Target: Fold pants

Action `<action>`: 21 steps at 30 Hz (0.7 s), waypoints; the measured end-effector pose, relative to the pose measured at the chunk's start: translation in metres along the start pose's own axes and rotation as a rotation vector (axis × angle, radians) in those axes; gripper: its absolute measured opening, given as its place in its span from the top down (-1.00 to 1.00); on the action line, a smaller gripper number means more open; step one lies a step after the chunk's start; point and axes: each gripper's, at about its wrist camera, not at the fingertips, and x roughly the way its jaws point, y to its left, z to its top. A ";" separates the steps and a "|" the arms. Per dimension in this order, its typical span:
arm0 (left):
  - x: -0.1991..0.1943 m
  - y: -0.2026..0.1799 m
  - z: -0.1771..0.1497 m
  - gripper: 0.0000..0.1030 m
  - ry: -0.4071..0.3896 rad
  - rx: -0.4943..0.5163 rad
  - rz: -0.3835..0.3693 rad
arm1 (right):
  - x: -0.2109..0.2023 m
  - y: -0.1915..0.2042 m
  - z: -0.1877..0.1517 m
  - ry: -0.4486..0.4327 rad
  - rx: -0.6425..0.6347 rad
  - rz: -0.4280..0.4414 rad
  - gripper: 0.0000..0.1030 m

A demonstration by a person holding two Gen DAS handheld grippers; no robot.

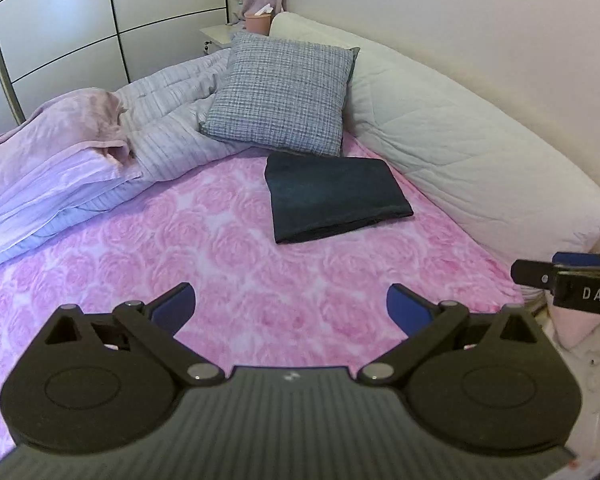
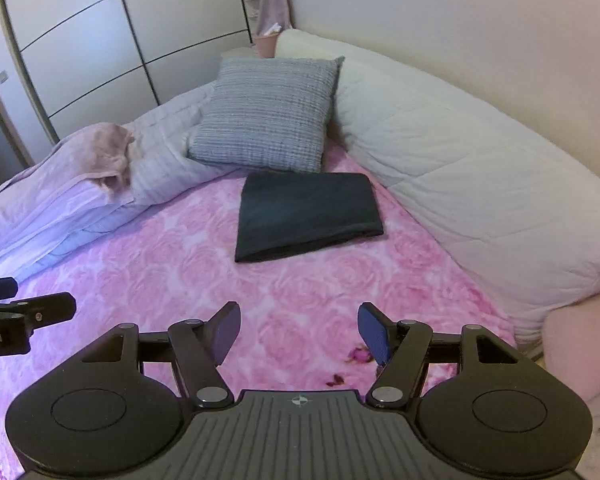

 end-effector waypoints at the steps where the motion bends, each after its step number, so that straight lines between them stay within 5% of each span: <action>1: -0.005 -0.002 -0.003 -0.95 0.003 -0.001 0.002 | -0.004 0.001 -0.001 -0.002 -0.002 0.000 -0.21; 21: -0.039 -0.061 -0.038 -0.95 0.000 -0.081 0.060 | -0.039 -0.031 -0.031 0.013 -0.120 0.093 -0.21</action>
